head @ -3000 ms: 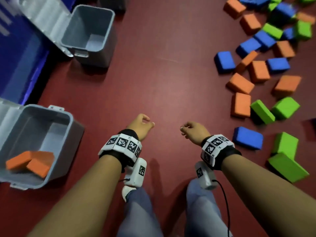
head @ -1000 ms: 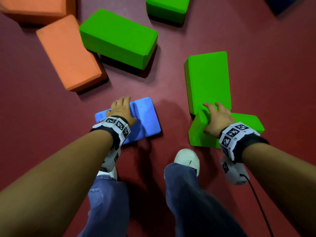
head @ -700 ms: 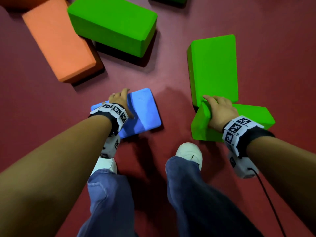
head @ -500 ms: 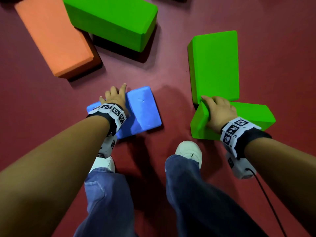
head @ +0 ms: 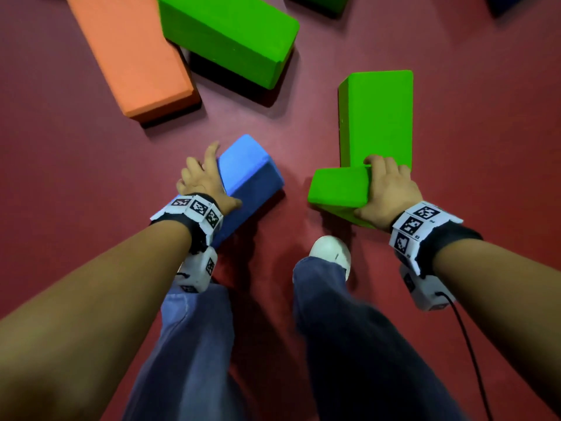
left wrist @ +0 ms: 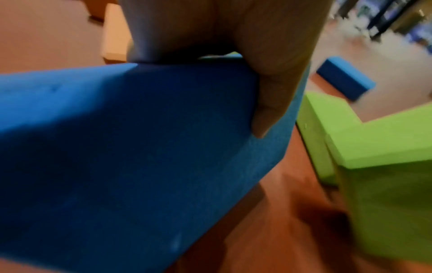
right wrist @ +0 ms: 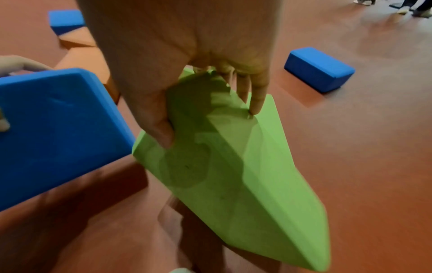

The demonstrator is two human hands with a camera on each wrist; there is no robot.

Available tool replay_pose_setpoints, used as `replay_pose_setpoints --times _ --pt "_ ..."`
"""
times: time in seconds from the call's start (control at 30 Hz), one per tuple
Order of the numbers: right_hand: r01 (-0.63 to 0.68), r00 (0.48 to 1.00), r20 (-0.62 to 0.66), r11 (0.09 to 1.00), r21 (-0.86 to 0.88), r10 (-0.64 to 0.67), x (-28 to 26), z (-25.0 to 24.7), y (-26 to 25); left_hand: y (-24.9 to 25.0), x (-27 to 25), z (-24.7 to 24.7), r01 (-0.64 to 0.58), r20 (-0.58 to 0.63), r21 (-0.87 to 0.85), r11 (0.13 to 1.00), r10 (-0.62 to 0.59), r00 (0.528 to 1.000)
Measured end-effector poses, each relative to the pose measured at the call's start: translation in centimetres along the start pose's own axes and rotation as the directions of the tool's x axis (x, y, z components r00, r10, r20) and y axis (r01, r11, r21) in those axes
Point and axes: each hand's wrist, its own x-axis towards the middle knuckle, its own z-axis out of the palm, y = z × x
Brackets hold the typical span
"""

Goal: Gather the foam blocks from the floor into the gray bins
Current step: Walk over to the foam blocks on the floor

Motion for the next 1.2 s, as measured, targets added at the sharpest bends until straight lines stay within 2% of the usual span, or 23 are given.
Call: replay_pose_setpoints --times 0.13,0.23,0.37,0.47,0.57,0.67,0.73,0.8,0.9,0.97,1.07,1.1,1.13,1.2 --pt "0.024 0.997 -0.077 0.997 0.075 -0.018 -4.3 -5.1 -4.5 -1.4 -3.9 -7.2 -0.014 -0.136 -0.211 0.977 -0.015 0.991" --pt "0.044 0.99 -0.136 0.989 0.141 -0.025 -7.9 -10.0 -9.5 -3.5 -7.6 -14.1 -0.022 -0.161 -0.381 0.924 -0.044 0.986" --pt "0.143 0.974 -0.206 0.962 0.234 -0.094 -12.8 -16.4 -17.0 -7.3 -13.8 -22.2 -0.003 -0.203 -0.629 0.778 -0.16 0.966" --pt "0.257 0.951 -0.23 0.942 0.215 -0.207 -17.2 -20.3 -22.7 -10.4 -19.5 -26.4 -0.011 -0.284 -0.752 0.659 -0.31 0.907" --pt "0.386 0.912 -0.222 0.904 0.185 -0.344 -23.3 -23.8 -28.3 -14.3 -26.3 -30.2 -0.011 -0.348 -0.826 0.564 -0.494 0.797" --pt "0.538 0.835 -0.226 0.832 0.139 -0.502 -30.0 -26.4 -33.8 -19.3 -34.0 -33.0 0.001 -0.301 -0.907 0.42 -0.652 0.697" --pt "0.63 0.771 -0.208 0.769 0.108 -0.602 -34.6 -27.3 -37.5 -23.1 -39.6 -34.4 -0.078 -0.264 -0.956 0.282 -0.717 0.645" --pt "0.707 0.705 -0.179 0.701 0.094 -0.686 -39.1 -27.4 -41.1 -26.6 -45.2 -35.2 -0.167 -0.26 -0.966 0.199 -0.77 0.582" --pt "0.794 0.607 -0.125 0.605 0.062 -0.785 -45.9 -26.5 -46.1 -30.9 -53.6 -35.6 -0.268 -0.255 -0.953 0.14 -0.849 0.462" --pt "0.838 0.546 -0.075 0.544 0.046 -0.834 -50.1 -25.3 -49.3 -33.5 -58.7 -35.3 -0.342 -0.239 -0.933 0.111 -0.903 0.357" --pt "0.9 0.434 -0.01 0.434 0.039 -0.901 -56.2 -22.5 -54.7 -37.7 -65.6 -33.8 -0.431 -0.131 -0.901 0.042 -0.975 0.178" --pt "0.915 0.403 0.012 0.403 0.033 -0.915 -58.2 -21.3 -56.5 -39.2 -67.7 -33.2 -0.453 -0.09 -0.891 0.021 -0.987 0.131" --pt "0.925 0.378 0.037 0.379 0.023 -0.925 -60.1 -20.1 -58.3 -40.8 -69.9 -32.4 -0.47 -0.059 -0.883 0.009 -0.994 0.091" --pt "0.944 0.329 0.083 0.33 -0.005 -0.941 -63.8 -17.9 -61.5 -43.4 -74.0 -30.7 -0.505 -0.003 -0.863 -0.018 -0.999 0.042"
